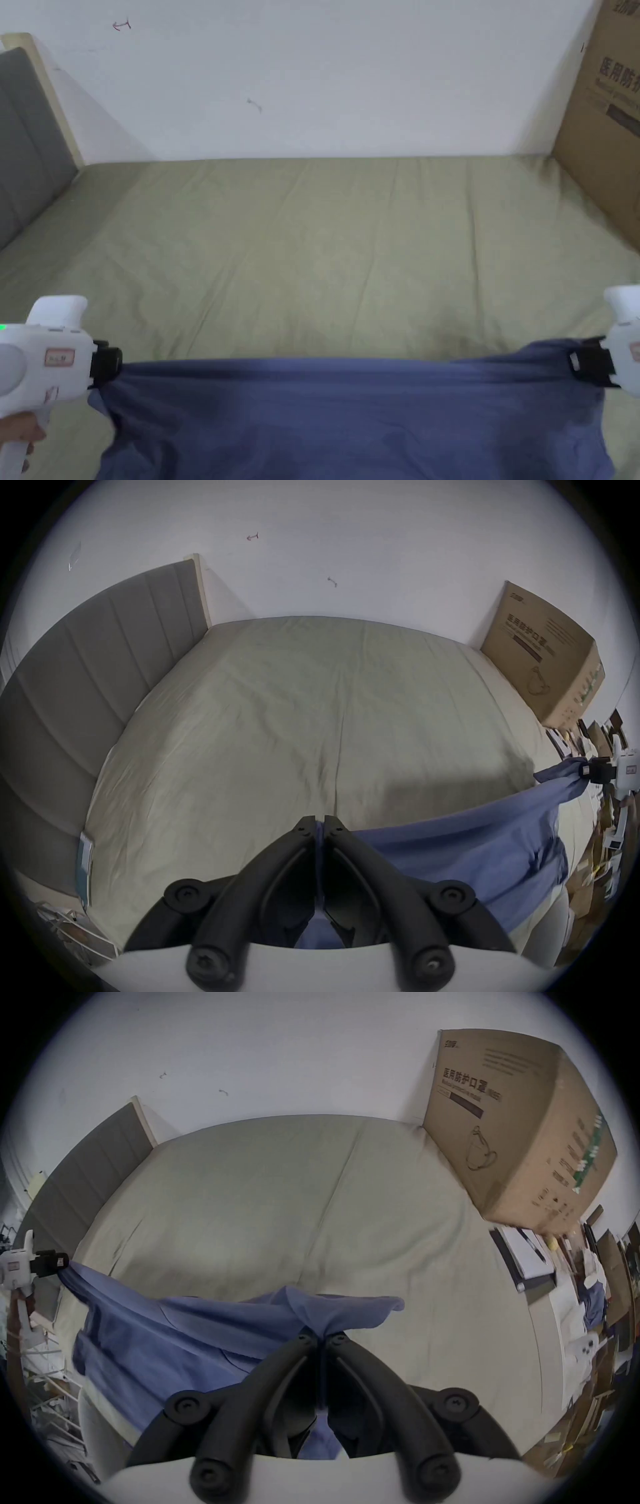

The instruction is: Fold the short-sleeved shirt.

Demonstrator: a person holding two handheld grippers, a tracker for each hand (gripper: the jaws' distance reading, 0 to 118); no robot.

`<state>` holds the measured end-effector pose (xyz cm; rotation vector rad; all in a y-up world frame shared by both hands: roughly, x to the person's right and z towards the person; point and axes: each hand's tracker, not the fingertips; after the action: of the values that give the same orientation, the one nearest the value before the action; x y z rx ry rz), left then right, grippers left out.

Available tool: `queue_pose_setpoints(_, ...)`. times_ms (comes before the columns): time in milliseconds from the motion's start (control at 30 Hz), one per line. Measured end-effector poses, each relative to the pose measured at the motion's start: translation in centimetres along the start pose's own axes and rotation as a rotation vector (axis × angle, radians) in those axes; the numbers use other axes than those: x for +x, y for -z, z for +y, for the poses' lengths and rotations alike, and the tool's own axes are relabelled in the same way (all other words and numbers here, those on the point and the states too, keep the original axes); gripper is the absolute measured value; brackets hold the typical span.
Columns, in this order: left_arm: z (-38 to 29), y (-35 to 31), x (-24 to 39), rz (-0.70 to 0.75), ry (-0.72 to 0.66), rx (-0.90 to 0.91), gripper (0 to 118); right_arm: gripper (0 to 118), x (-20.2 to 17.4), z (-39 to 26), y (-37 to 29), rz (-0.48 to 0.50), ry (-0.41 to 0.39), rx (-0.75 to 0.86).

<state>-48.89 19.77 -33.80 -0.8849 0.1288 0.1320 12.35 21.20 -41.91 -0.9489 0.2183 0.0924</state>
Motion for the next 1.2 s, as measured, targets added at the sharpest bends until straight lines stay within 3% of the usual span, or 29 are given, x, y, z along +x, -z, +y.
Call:
queue_pose_setpoints(167,-8.6,-2.4,0.5,0.025,0.036,-0.081,1,4,-0.5,-9.4,-1.7,0.013,0.008,-0.101)
queue_pose_setpoints(333,-16.4,-0.6,0.9,0.038,-0.001,-0.203,1,4,-1.8,-18.6,1.7,-0.023,-0.019,-0.272)
queue_pose_setpoints(400,-17.8,1.4,0.4,0.031,-0.018,-0.225,2,4,-2.3,-20.2,2.8,-0.009,-0.014,-0.243)
queue_pose_setpoints(467,-18.0,0.8,0.6,0.028,-0.057,-0.150,9,16,-2.4,-20.4,2.1,-0.037,-0.026,-0.151)
queue_pose_setpoints(500,-17.5,0.1,0.7,0.019,-0.076,-0.145,15,30,-1.9,-20.4,2.0,-0.036,-0.016,-0.148)
queue_pose_setpoints(567,-16.3,-1.0,0.2,-0.006,-0.102,-0.159,67,86,-1.2,-19.9,1.2,-0.032,0.011,-0.145)
queue_pose_setpoints(600,-15.9,-1.4,0.2,0.008,-0.110,-0.165,91,98,-0.9,-19.8,0.6,-0.012,0.040,-0.142)
queue_pose_setpoints(633,-15.8,-2.1,0.1,0.016,-0.116,-0.153,106,97,-1.2,-18.9,-0.5,0.003,0.064,-0.118)
queue_pose_setpoints(733,-15.6,-4.9,-1.1,0.004,-0.143,-0.042,106,94,-1.6,-18.2,-3.1,-0.011,0.099,-0.027)
queue_pose_setpoints(800,-15.7,-6.4,-1.8,-0.018,-0.173,-0.041,105,82,-2.6,-17.6,-5.4,0.032,0.125,0.050)
queue_pose_setpoints(833,-15.9,-7.0,-2.0,-0.033,-0.200,-0.028,99,60,-3.3,-17.3,-6.2,0.051,0.130,0.085)
queue_pose_setpoints(867,-16.2,-7.6,-2.1,-0.046,-0.215,-0.012,84,43,-3.9,-17.0,-6.8,0.064,0.125,0.116)
queue_pose_setpoints(900,-16.7,-8.4,-2.3,-0.067,-0.231,0.015,62,26,-5.7,-16.1,-7.9,0.068,0.106,0.152)
queue_pose_setpoints(933,-17.6,-8.4,-2.9,-0.081,-0.243,0.033,28,12,-6.7,-15.9,-8.2,0.067,0.096,0.185)
queue_pose_setpoints(967,-18.3,-8.6,-3.1,-0.081,-0.260,0.044,10,4,-7.9,-15.8,-8.5,0.075,0.090,0.220)
queue_pose_setpoints(1033,-19.5,-8.5,-3.7,-0.103,-0.321,0.034,0,0,-10.3,-15.7,-8.1,0.109,0.092,0.265)
queue_pose_setpoints(1100,-20.4,-9.1,-3.3,-0.129,-0.357,0.044,0,0,-12.8,-15.6,-7.6,0.080,0.077,0.297)
queue_pose_setpoints(1200,-21.1,-8.9,-4.3,-0.161,-0.418,0.028,0,0,-16.0,-15.0,-6.2,0.135,0.025,0.271)
